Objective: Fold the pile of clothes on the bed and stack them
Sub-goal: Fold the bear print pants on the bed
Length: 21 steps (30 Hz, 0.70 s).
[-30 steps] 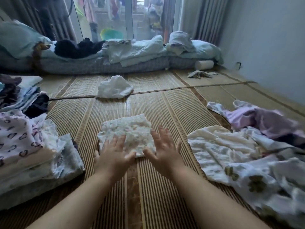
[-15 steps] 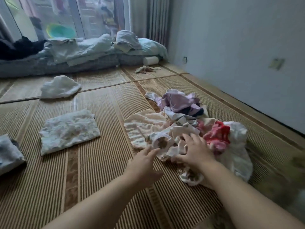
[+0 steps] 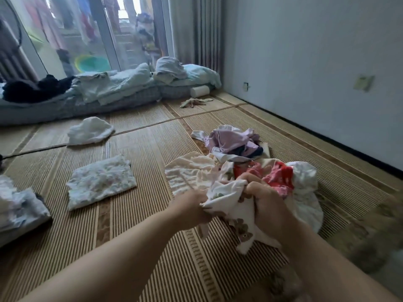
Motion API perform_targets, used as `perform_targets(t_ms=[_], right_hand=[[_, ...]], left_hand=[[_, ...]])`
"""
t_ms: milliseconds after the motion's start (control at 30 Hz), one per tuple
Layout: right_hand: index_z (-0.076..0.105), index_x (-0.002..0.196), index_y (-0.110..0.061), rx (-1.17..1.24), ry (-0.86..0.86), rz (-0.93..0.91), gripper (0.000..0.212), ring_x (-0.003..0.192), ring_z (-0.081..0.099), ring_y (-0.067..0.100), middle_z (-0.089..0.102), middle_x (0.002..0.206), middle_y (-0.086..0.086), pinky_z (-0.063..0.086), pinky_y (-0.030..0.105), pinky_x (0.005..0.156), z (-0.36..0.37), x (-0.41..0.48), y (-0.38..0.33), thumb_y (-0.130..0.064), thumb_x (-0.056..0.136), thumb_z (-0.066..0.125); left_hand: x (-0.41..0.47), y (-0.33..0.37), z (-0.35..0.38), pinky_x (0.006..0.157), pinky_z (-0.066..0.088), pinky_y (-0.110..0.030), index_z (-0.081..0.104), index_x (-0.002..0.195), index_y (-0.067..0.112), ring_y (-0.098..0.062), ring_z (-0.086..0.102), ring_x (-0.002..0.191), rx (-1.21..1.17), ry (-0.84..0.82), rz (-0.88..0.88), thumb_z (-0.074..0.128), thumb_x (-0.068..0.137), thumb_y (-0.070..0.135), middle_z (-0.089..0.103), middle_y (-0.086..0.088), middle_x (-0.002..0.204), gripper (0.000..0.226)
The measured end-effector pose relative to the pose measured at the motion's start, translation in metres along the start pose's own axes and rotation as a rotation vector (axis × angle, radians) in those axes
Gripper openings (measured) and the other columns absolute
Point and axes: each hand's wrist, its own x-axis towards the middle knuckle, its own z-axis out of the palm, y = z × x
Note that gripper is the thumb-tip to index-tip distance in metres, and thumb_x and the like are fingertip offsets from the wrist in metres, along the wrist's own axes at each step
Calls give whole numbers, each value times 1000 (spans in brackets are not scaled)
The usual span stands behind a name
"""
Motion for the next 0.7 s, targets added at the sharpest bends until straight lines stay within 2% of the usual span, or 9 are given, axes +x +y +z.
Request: perform_targets(t_ms=[67,133,233,300,400,500,567,633,700], right_hand=[[64,64,-13,25,0,66,10,77,58,32,64,90,24,47,38,71,6,-17,-2,-15,60,55],[67,62,-14,-107,25,151,12,69,61,21,68,76,12,49,29,61,15,-33,3,-19,55,59],[62,64,-15,-611,-53,354,13,58,52,9,57,59,-3,40,21,53,36,-53,24,-26,58,65],[61,60,-23,-993,-226,490,6,54,52,4,57,57,-10,40,20,51,52,-59,36,-24,65,61],[62,65,-25,-1102,-287,492,7,57,56,4,63,67,-9,44,21,52,87,-52,51,-24,65,55],[63,78,-27,-1251,-125,218,10,79,59,12,66,87,-7,47,28,67,122,-26,66,-28,81,54],[66,110,-26,-1347,-100,123,25,94,59,15,66,113,-2,46,26,72,142,-6,79,-32,90,51],[52,134,-25,-1356,-168,140,39,100,57,15,57,134,0,43,17,65,156,11,95,-30,96,47],[38,145,-28,-1277,-237,233,47,120,52,20,44,147,3,49,25,85,172,26,114,-21,98,45]], left_hand=[[-34,-8,2,75,56,-37,59,78,25,-21,66,84,-12,-27,-35,65,81,23,67,1,86,7],[-67,-24,3,64,52,-32,56,80,21,-20,66,75,111,38,-69,61,84,20,66,0,81,6],[-127,-62,6,57,40,-19,52,78,26,-11,60,71,230,141,-45,56,87,17,63,8,80,14],[-162,-81,11,66,40,-9,56,84,33,-5,61,84,201,142,-66,56,90,18,64,14,97,17],[-202,-104,30,107,40,-35,57,127,22,-26,43,133,-29,-67,-163,57,89,17,42,-11,147,38],[-219,-110,40,118,17,-46,65,81,47,-27,9,146,-35,-278,-332,57,74,54,8,0,160,12],[-221,-112,43,111,24,-41,65,66,42,-25,21,139,-87,-199,-376,53,76,63,29,-4,153,26],[-217,-113,52,98,37,-37,72,79,37,-18,41,120,-13,7,-416,50,85,60,52,1,124,33],[-215,-112,56,86,43,-36,69,93,36,-12,45,102,78,160,-486,51,85,56,53,10,100,27]])
